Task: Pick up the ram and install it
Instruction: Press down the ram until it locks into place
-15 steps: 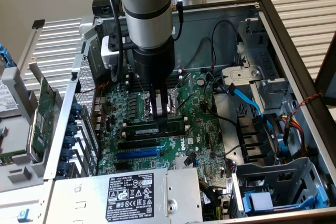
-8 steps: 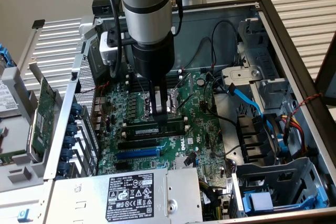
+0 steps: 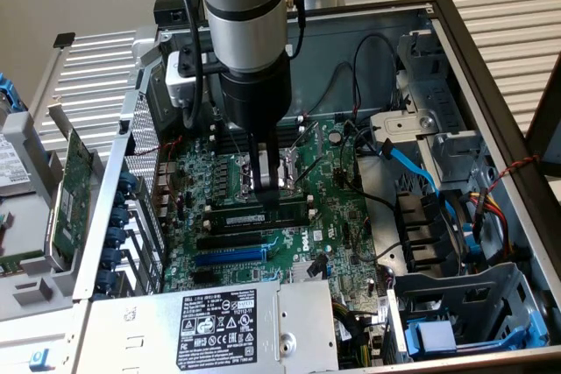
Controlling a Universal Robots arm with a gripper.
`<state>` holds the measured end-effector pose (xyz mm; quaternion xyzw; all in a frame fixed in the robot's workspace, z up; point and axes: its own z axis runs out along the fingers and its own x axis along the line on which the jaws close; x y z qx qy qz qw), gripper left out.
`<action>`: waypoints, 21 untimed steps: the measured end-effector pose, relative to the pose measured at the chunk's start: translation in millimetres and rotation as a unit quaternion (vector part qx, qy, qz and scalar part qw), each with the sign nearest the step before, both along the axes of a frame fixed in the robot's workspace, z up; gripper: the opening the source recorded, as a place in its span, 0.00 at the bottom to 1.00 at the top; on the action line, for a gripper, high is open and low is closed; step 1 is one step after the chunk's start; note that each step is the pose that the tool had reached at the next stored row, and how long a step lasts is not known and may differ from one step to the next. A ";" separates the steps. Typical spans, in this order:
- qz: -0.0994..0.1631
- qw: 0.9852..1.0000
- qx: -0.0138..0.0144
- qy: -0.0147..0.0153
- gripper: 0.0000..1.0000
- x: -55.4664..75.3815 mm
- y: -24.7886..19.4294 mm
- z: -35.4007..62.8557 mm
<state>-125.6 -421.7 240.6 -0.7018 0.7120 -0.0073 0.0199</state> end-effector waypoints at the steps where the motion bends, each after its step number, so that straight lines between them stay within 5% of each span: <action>1: 0.000 1.000 0.000 0.000 0.28 -0.1 0.0 0.8; 4: 0.000 1.000 0.000 0.008 0.28 -0.3 0.0 3.7; 8: 0.000 1.000 0.000 0.030 0.28 -0.6 -0.1 4.1; 13: 0.000 1.000 0.000 0.031 0.28 -0.9 1.6 4.0; 16: 0.000 1.000 0.000 0.031 0.13 -0.9 2.2 4.0; 21: 0.000 1.000 0.000 0.031 0.11 -1.2 2.3 3.7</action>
